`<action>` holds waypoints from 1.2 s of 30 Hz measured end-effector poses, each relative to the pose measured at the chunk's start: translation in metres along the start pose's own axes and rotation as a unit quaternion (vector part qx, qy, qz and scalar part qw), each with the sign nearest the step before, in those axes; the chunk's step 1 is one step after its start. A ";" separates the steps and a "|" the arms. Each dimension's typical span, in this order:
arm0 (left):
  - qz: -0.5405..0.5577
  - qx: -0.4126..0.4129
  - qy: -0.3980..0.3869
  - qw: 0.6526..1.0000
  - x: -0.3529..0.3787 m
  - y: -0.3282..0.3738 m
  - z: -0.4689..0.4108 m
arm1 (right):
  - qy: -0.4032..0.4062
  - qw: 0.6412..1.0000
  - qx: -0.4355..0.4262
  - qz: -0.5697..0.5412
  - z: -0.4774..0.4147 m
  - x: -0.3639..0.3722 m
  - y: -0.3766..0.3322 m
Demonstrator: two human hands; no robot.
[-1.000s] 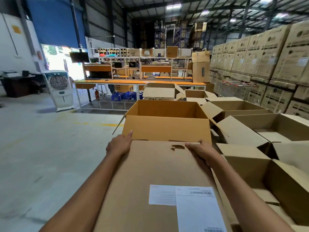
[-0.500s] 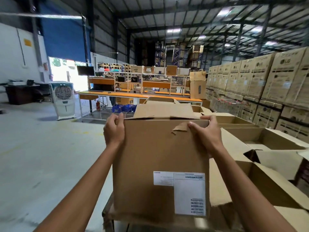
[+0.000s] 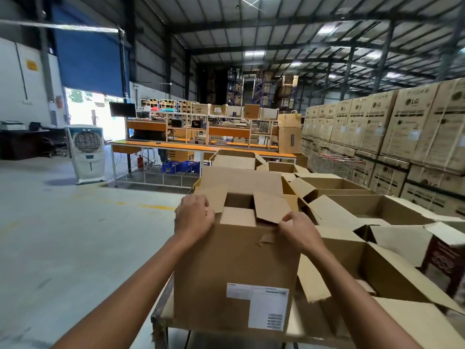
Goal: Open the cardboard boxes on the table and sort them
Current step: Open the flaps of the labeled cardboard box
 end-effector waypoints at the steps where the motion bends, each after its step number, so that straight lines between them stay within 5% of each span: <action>1: 0.023 0.062 0.017 0.998 -0.004 0.019 -0.002 | 0.012 1.000 -0.003 0.007 -0.004 -0.002 -0.008; 5: 0.077 0.251 -0.039 0.964 0.006 0.100 0.003 | 0.027 0.998 -0.053 0.021 -0.020 0.001 -0.048; 8: 0.038 0.187 -0.123 0.974 0.038 0.110 -0.007 | -0.012 0.997 -0.070 0.034 -0.033 0.018 -0.062; 11: -0.116 0.118 -0.196 0.967 0.052 0.092 -0.034 | -0.051 0.993 -0.040 0.102 -0.040 0.040 -0.057; 20: -0.465 0.103 -0.287 0.831 0.036 -0.017 -0.132 | -0.059 0.975 0.026 0.213 -0.068 0.048 -0.070; 23: -0.402 0.050 -0.296 0.865 0.038 -0.077 -0.124 | -0.045 0.970 0.041 0.234 -0.072 0.054 -0.072; 25: -0.234 -0.032 -0.342 0.910 0.049 -0.096 -0.104 | -0.037 0.968 0.056 0.240 -0.075 0.058 -0.074; 27: -0.138 -0.099 -0.386 0.907 0.060 -0.099 -0.091 | -0.038 0.966 0.074 0.244 -0.080 0.063 -0.076; 36: -0.147 -0.139 -0.301 0.932 0.086 -0.093 -0.100 | -0.075 0.965 -0.066 0.244 -0.091 -0.001 -0.120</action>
Point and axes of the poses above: each hand's wrist, its own z-axis away from the middle knuckle, its own x-axis out of the palm, y = z × x, the point moved 5 cm from there along -z, towards the middle knuckle, and after that the axes turned 11 degrees about x, right-handed, at the moved point
